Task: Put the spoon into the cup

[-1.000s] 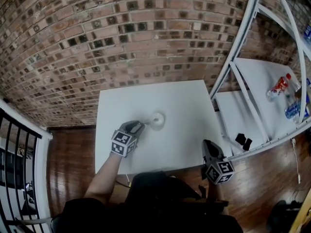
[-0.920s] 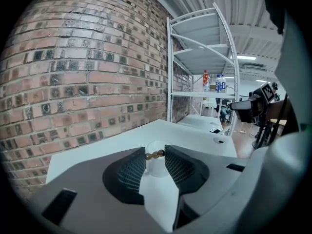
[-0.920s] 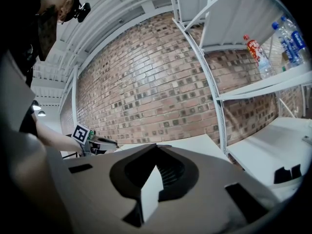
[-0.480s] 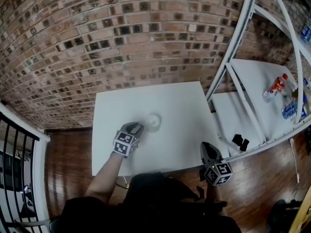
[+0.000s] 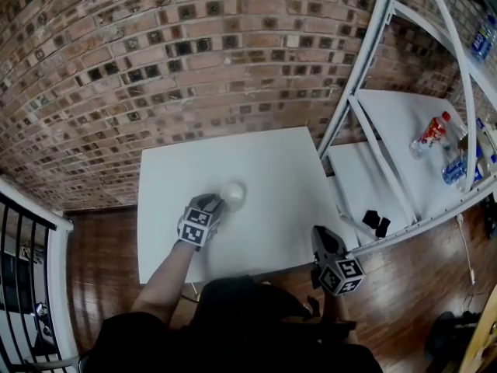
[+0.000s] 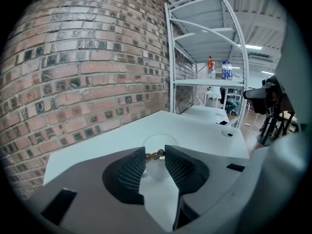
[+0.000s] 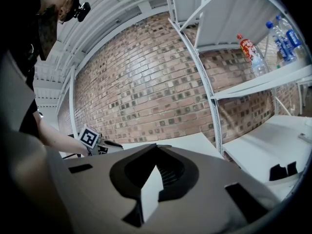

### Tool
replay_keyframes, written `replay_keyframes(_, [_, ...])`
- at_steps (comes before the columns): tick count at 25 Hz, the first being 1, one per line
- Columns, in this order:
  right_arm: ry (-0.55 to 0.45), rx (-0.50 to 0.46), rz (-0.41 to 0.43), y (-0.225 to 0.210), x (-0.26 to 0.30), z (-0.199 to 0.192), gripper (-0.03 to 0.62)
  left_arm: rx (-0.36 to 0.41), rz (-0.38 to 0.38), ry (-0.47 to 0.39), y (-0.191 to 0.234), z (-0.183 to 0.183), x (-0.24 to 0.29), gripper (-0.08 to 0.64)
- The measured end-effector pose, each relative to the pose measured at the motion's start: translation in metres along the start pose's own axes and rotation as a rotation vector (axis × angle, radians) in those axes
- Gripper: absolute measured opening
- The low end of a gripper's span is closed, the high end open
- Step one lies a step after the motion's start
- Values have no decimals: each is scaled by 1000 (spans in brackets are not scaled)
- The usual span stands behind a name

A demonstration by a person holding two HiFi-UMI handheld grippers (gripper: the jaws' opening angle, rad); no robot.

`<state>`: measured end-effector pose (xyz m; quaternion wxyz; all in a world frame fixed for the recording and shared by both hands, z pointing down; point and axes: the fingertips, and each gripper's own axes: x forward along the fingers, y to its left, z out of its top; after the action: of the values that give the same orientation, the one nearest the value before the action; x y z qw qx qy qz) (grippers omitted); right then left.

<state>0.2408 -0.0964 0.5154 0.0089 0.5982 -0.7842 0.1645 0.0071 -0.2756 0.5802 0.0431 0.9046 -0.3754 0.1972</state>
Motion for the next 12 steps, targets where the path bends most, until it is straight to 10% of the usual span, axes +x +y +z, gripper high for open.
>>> replay_keyframes(12, [8, 10, 8, -1, 4, -4, 5, -51, 10, -40, 1, 2, -3, 175])
